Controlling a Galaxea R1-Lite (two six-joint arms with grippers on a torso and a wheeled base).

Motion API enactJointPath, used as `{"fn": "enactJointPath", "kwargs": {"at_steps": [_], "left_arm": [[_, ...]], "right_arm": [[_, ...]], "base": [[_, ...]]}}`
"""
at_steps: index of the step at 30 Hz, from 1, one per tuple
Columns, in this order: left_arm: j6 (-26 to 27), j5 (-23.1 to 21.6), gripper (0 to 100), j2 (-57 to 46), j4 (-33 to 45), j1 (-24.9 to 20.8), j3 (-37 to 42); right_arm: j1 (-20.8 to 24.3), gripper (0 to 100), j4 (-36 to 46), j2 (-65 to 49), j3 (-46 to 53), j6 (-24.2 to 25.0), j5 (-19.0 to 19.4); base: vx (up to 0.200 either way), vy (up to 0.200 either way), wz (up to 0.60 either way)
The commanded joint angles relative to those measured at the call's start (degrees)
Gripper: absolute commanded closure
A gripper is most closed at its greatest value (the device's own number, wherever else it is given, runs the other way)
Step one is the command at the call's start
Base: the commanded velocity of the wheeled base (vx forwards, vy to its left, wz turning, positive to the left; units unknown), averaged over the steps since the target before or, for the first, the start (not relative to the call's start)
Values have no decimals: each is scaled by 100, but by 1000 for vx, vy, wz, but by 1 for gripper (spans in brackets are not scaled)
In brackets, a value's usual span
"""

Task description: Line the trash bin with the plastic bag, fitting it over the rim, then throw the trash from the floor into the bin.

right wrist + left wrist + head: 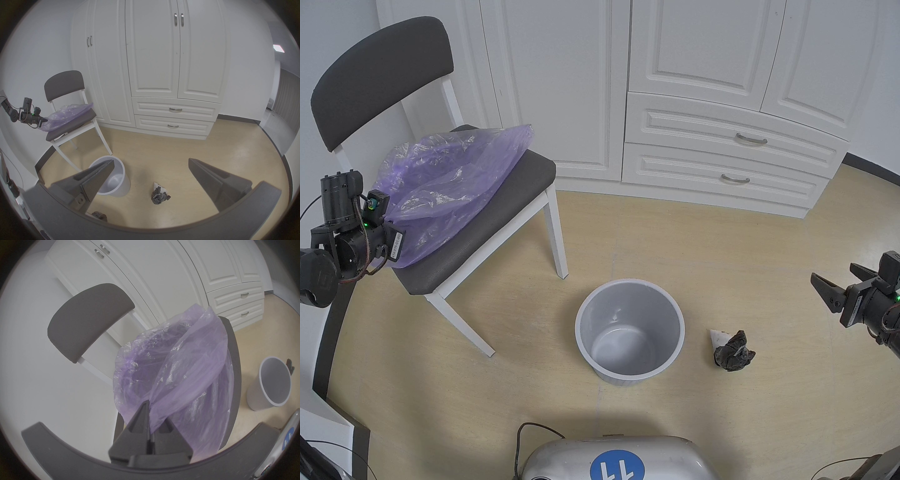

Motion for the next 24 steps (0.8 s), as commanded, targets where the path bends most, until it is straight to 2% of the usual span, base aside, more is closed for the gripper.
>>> {"fn": "enactJointPath", "kwargs": {"at_steps": [1,6,7,12,16,19,24], "left_arm": [[-118,-3,100,-42,-240,-156,199],[-355,-3,100,-16,-636,-376,409],[-461,6,100,-42,-908,-534,568],[-478,-3,100,-42,-1550,-754,831],[-513,-20,100,2,-1910,-850,928],[-865,6,100,37,-2051,-956,963],[-1761,287,100,-139,-2200,-1237,1051]], "right_arm": [[25,0,-2,-26,17,-86,-3],[42,0,-2,-52,44,-103,-3],[51,0,-2,-52,44,-112,-3],[69,0,-2,-210,79,-121,-3],[69,0,-2,-377,176,-376,-3],[192,0,-2,-483,246,-595,5],[833,0,-11,-360,299,-499,-12]], "base": [[0,0,0],[0,0,0],[0,0,0],[0,0,0],[0,0,0],[0,0,0],[0,0,0]]}}
